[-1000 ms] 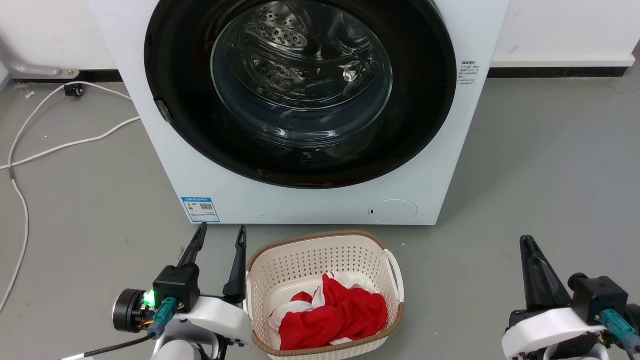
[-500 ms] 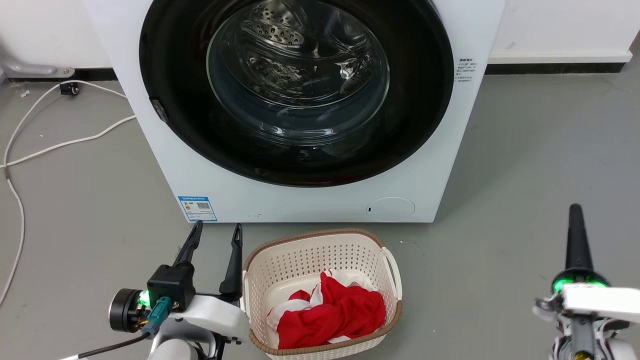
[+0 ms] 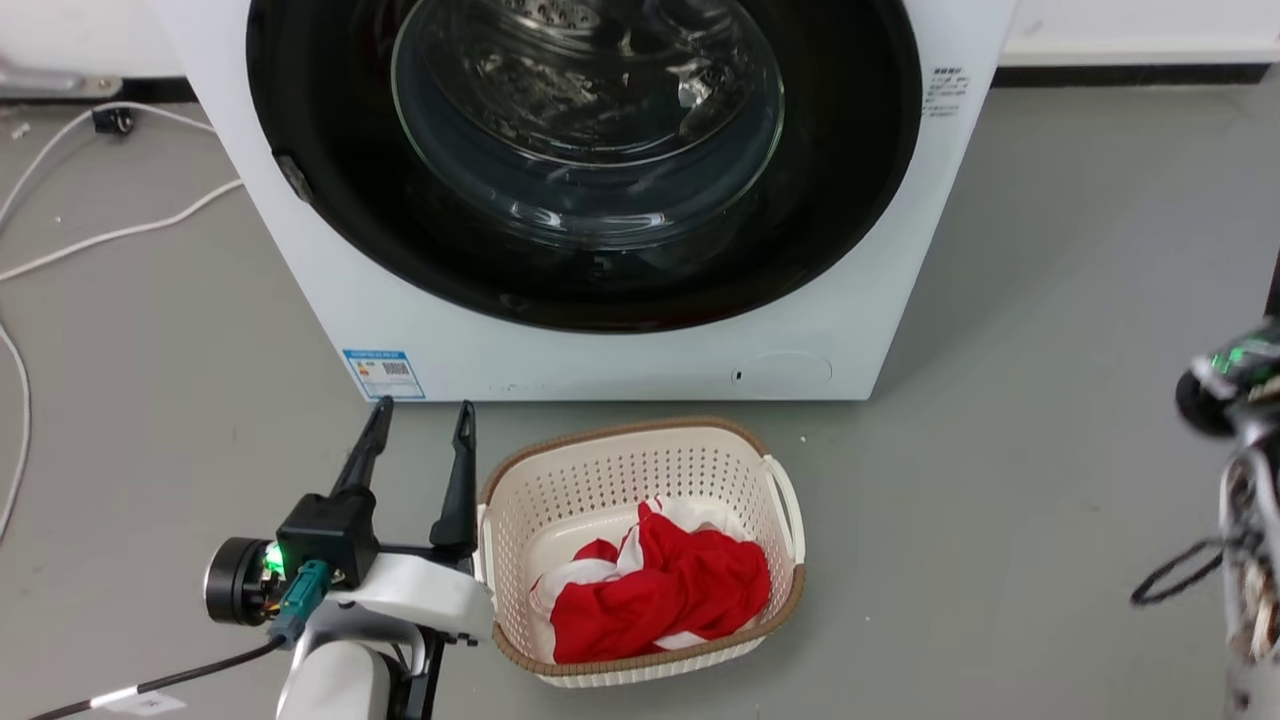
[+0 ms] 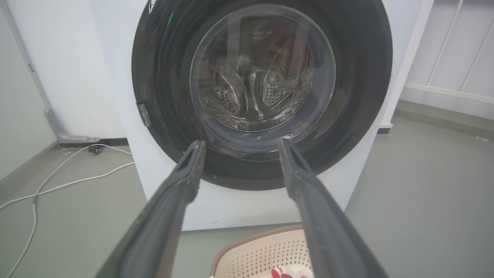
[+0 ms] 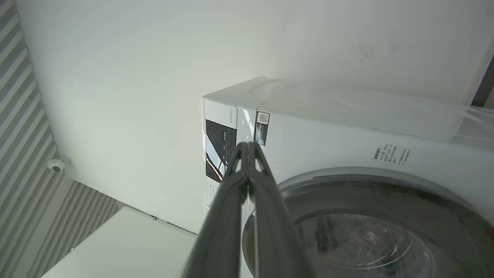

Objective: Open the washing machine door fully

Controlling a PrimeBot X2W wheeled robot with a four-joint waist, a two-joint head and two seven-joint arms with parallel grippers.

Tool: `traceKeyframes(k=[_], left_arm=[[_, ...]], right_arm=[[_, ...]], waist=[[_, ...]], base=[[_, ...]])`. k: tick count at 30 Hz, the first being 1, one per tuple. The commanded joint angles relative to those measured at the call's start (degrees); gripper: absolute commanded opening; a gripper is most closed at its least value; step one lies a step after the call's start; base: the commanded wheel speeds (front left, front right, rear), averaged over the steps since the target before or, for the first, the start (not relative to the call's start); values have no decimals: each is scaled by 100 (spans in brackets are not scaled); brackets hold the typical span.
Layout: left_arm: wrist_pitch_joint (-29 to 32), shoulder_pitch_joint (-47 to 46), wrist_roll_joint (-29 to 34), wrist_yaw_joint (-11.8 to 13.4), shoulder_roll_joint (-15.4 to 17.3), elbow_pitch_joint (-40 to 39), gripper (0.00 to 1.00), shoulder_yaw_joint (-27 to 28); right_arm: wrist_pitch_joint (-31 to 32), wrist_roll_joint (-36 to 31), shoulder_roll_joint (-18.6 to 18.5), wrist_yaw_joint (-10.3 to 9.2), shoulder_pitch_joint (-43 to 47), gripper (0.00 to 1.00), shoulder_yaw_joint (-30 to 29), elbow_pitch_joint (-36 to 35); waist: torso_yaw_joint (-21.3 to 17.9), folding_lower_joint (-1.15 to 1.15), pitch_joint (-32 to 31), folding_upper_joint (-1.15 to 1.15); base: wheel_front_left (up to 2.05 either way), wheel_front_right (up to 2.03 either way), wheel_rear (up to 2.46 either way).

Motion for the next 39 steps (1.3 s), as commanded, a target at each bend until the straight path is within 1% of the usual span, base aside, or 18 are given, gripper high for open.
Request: traceKeyframes(k=[1,9,12,16,21,27,33,39], left_arm=[[-15,-117,-8,31,-3,-63,100,8],[-15,-452,-29,47,-1,-230,100,-96],[-15,-554,-44,69,-1,-319,100,-144],[-15,-693,-55,122,-1,-454,100,-240],[-15,-862,-61,157,-1,-585,100,-300],[-15,-1007,-41,180,-1,-662,100,-335],[-15,-1138,-50,218,-2,-736,100,-406],[-15,-1255,-63,245,-2,-813,100,-494]], right_arm=[[112,31,-156,0,-435,0,33,188],[677,-259,-933,0,-2391,0,439,1604],[982,-494,-1174,0,-3084,0,715,2219],[1526,-879,-1395,0,-3908,0,1177,2976],[2201,-1330,-1466,0,-4732,0,1686,3704],[2848,-1692,-1399,0,-5278,0,2099,4160],[3079,-1957,-1285,0,-5694,0,2277,4548],[3143,-2130,-1213,0,-6027,0,2324,4814]], waist=[[21,0,195,0],[133,0,691,0],[181,0,865,0],[247,0,1122,0],[318,0,1443,0],[386,0,1720,0],[458,0,1978,0],[520,0,2228,0]], base=[[0,0,0],[0,0,0],[0,0,0],[0,0,0],[0,0,0],[0,0,0],[0,0,0],[0,0,0]])
